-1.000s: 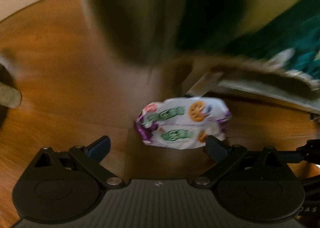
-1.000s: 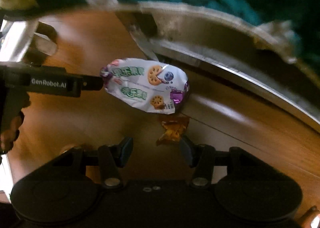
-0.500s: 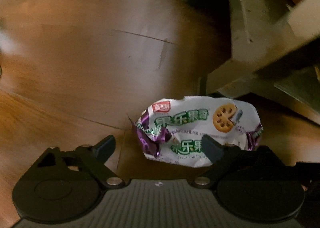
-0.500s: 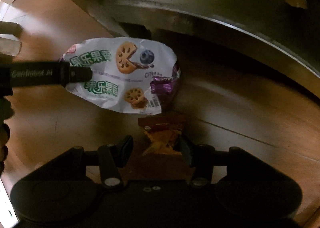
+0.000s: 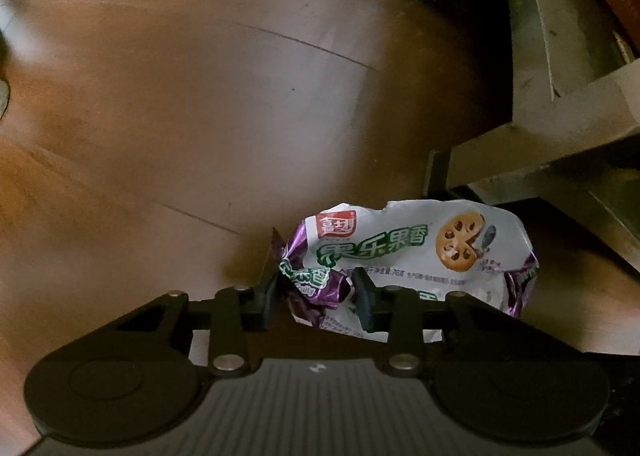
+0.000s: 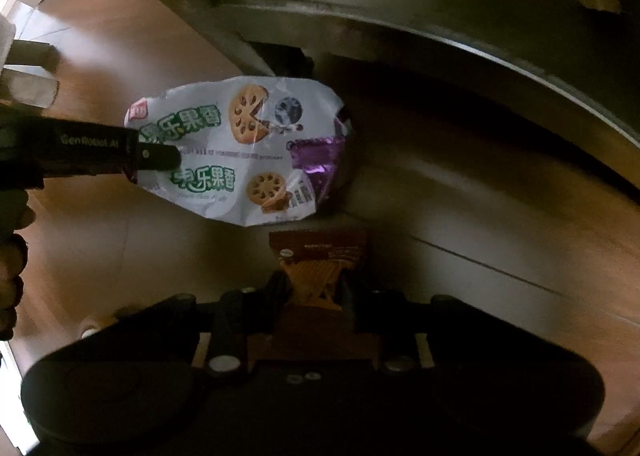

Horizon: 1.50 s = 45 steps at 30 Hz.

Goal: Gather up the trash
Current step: 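Grasp the purple-and-white snack wrapper with the left gripper while the right grasps the orange packet, then carry the snack wrapper and orange packet to the teal wastebasket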

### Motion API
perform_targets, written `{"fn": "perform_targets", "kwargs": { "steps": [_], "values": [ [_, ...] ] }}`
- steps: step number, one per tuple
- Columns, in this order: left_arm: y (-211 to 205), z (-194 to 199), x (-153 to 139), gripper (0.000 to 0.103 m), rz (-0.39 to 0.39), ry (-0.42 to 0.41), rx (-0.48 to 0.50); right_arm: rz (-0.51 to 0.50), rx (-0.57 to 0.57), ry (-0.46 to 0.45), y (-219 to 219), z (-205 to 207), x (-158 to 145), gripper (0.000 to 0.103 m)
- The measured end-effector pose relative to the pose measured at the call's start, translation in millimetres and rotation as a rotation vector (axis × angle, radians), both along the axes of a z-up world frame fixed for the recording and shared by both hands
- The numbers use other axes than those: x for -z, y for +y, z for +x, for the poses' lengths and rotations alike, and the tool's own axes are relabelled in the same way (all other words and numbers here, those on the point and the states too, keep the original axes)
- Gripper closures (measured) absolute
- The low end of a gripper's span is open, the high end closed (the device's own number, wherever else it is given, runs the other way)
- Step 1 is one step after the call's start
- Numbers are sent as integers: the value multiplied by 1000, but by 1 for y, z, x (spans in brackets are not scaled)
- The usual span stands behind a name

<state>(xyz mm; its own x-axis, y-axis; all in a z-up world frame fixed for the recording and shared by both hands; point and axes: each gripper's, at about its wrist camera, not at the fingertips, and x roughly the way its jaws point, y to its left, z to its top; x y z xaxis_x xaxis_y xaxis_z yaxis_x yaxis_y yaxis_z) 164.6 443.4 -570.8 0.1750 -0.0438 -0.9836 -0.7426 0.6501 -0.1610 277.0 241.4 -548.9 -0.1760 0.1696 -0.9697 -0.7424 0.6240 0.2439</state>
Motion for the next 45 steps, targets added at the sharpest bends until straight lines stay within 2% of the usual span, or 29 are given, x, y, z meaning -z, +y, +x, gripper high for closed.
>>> {"fn": "perform_targets", "kwargs": {
  "steps": [4, 10, 14, 18, 21, 26, 33, 38, 45],
  "values": [
    [-1, -9, -7, 68, -9, 7, 10, 0, -4, -14, -7, 0, -12, 77],
    [-1, -31, -28, 68, -13, 24, -2, 2, -26, -21, -30, -10, -45, 78],
    [-3, -57, -51, 68, -16, 24, -16, 18, -44, -42, -48, -22, -77, 78],
    [-7, -81, -81, 68, -7, 16, -25, 55, -55, -82, -61, -27, -122, 78],
    [-10, -94, -117, 68, 36, -19, -4, 92, -34, -116, -72, -32, -154, 78],
    [-16, -91, -183, 68, 120, -122, 43, 179, 22, -182, -77, -35, -214, 78],
    [-41, -75, -302, 68, 254, -315, 122, 342, 115, -293, -100, -30, -308, 78],
    [-83, -62, -375, 68, 383, -423, 215, 455, 188, -387, -142, -34, -378, 78],
    [-139, -59, -479, 68, 444, -584, 261, 537, 259, -502, -218, -43, -467, 78]
  ]
}}
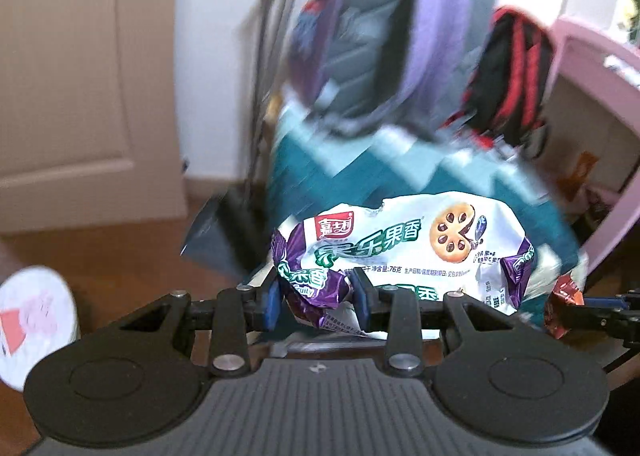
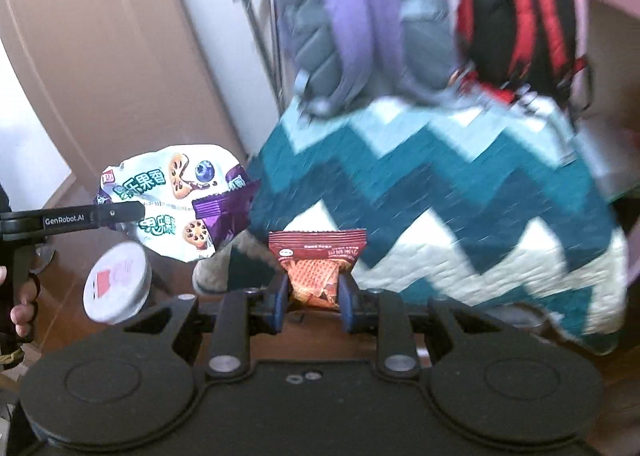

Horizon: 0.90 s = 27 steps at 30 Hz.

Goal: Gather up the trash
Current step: 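Carry the snack wrapper and orange packet to the teal wastebasket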

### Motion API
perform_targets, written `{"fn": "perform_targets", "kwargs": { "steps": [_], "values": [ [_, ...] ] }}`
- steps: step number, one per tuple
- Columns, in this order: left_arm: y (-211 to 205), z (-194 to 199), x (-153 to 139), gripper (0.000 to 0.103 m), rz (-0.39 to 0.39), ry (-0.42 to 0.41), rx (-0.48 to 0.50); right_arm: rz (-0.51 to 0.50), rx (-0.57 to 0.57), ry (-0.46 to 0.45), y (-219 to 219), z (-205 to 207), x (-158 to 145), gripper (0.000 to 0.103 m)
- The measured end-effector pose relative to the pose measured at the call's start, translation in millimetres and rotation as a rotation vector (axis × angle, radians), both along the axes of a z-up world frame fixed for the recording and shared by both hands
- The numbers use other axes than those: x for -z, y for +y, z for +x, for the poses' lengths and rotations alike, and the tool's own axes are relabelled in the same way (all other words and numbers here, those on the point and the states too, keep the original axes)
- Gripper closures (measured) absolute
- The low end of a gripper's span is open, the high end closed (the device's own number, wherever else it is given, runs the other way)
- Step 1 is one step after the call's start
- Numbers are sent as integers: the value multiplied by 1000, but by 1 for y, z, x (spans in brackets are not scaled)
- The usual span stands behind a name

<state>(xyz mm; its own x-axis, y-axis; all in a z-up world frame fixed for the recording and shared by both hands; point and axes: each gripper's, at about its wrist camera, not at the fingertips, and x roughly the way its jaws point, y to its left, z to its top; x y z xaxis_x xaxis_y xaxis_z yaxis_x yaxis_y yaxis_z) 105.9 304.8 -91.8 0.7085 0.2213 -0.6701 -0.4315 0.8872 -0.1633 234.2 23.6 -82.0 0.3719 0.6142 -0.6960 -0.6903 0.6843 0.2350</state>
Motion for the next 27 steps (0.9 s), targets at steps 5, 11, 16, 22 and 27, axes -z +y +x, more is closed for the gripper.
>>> {"fn": "perform_targets", "kwargs": {
  "steps": [5, 11, 16, 22, 27],
  "values": [
    [-53, 8, -59, 68, 55, -55, 65, 36, 57, -68, -59, -9, -57, 78],
    [-125, 25, -122, 68, 120, -125, 153, 37, 135, -168, -126, -13, -115, 78],
    [-196, 46, -169, 68, 167, -175, 247, 42, 209, -261, -184, -10, -152, 78],
    [-278, 86, -212, 68, 212, -241, 357, 31, 292, -349, -247, 2, -184, 78],
    [-341, 118, -240, 68, 255, -281, 437, 27, 368, -377, -298, 14, -201, 78]
  ]
}}
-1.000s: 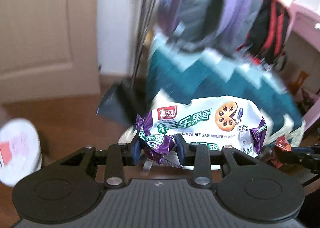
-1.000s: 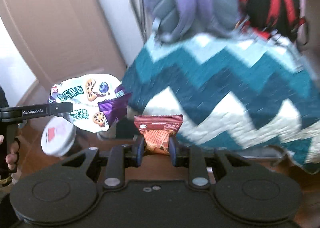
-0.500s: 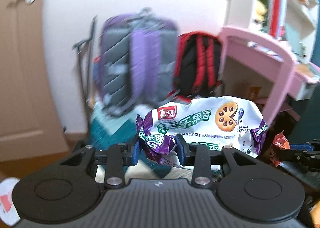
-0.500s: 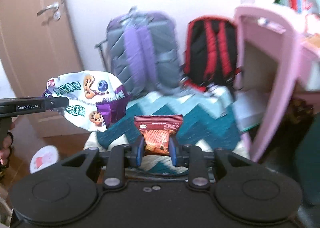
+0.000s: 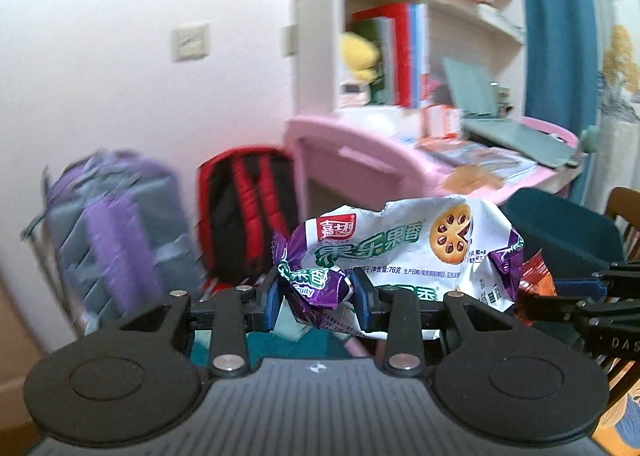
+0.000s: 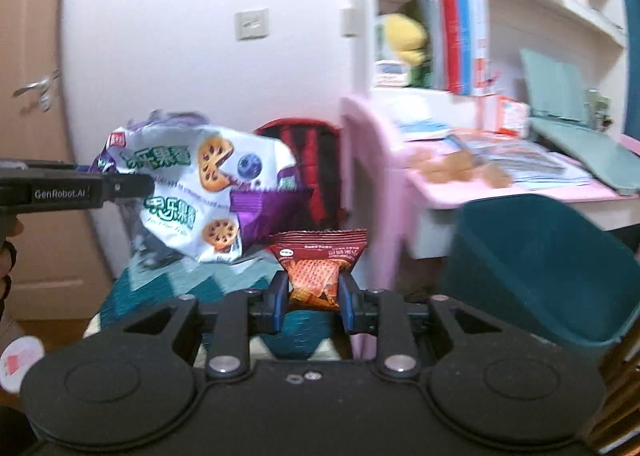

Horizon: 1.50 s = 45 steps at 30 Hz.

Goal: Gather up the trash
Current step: 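Carry the snack wrapper and orange packet to the teal wastebasket, then open both grippers over the wastebasket to drop the wrapper and packet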

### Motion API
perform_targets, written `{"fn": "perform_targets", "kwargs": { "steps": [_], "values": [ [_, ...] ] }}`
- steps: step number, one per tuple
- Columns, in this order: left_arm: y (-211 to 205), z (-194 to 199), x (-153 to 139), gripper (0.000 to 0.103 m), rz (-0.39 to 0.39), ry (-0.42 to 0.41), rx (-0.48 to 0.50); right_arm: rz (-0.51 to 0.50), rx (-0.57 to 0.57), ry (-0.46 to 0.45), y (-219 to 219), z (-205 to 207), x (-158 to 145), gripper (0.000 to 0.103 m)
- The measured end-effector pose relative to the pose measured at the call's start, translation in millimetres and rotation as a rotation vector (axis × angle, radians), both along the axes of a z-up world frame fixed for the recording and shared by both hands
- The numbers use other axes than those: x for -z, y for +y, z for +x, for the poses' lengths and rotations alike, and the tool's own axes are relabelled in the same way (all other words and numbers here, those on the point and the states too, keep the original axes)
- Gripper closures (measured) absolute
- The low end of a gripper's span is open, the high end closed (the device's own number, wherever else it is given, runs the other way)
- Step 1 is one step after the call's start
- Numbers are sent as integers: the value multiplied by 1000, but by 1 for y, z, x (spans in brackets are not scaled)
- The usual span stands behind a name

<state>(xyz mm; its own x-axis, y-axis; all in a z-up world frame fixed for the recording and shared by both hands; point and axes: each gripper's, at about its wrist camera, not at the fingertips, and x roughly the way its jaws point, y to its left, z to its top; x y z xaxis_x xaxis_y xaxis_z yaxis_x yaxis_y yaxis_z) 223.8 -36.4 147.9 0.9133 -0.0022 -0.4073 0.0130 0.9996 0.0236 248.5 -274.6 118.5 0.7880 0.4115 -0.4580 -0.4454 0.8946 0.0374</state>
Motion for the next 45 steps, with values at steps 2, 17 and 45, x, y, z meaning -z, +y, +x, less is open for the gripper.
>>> {"fn": "perform_targets", "kwargs": {
  "steps": [2, 17, 45],
  "values": [
    [-25, 15, -11, 68, -1, -12, 35, 1, 34, -7, -21, 8, -4, 78],
    [-199, 123, -33, 68, 155, -16, 166, -55, 239, 58, -143, 69, 1, 78],
    [-316, 183, 49, 32, 189, 272, 399, -78, 256, 168, -171, 91, 22, 66]
  ]
}}
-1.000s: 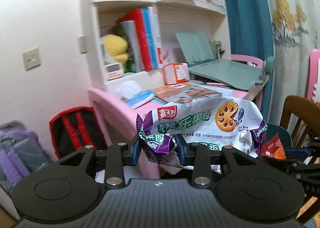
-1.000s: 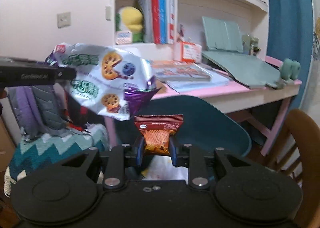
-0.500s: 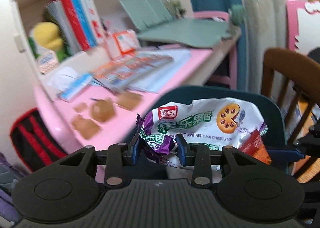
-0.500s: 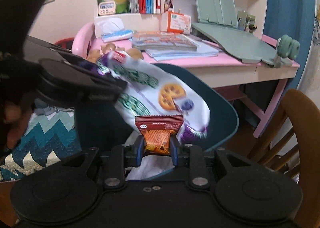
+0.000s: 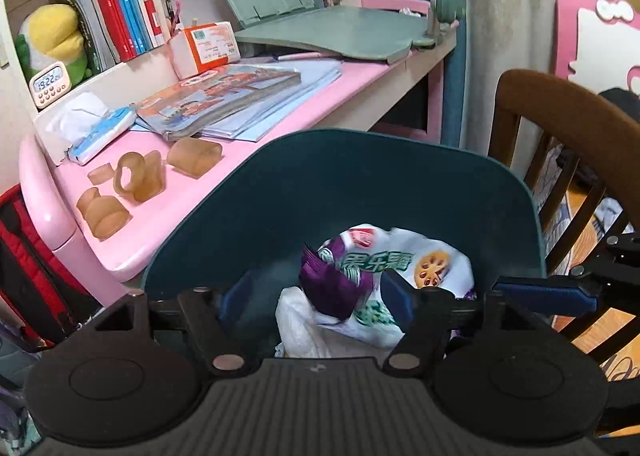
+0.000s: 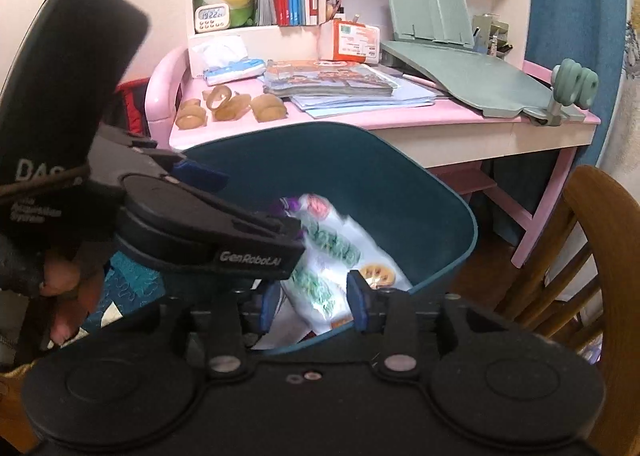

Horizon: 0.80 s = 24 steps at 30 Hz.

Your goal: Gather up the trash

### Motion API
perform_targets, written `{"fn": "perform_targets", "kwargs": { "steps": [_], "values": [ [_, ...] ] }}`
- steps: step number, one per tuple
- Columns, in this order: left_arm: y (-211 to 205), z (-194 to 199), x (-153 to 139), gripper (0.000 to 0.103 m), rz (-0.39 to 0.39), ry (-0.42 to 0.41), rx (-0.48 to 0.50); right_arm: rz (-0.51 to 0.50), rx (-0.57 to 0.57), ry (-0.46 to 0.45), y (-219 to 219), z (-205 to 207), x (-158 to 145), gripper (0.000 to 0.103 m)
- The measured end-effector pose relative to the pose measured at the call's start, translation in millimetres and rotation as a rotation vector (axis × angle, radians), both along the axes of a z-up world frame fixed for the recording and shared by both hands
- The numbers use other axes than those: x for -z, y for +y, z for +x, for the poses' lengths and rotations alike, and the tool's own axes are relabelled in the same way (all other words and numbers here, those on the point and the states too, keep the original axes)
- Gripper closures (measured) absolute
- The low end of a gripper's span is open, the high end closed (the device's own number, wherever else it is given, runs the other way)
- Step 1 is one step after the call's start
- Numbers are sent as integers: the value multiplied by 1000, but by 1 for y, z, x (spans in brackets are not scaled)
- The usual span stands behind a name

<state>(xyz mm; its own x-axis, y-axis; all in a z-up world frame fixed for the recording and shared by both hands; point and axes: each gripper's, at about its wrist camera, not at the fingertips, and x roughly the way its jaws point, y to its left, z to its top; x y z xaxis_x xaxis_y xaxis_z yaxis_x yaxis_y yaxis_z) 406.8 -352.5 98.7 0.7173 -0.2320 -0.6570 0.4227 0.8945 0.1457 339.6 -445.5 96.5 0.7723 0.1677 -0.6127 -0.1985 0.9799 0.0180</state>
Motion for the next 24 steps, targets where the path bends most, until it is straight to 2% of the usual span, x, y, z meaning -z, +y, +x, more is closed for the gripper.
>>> {"fn": "perform_targets", "kwargs": {
  "steps": [10, 18, 20, 24],
  "values": [
    [33, -26, -20, 27, -157, -11, -14, 53, 19, -61, -1, -29, -22, 61],
    [59, -57, -41, 26, -230, -57, -13, 72, 25, -136, 1, -64, -46, 59],
    [65, -66, -46, 22, -242, -70, -14, 83, 31, -158, 1, -73, -52, 57],
    [78, -88, -53, 21, -272, -94, -8, 102, 37, -198, 2, -90, -61, 56]
  ]
}}
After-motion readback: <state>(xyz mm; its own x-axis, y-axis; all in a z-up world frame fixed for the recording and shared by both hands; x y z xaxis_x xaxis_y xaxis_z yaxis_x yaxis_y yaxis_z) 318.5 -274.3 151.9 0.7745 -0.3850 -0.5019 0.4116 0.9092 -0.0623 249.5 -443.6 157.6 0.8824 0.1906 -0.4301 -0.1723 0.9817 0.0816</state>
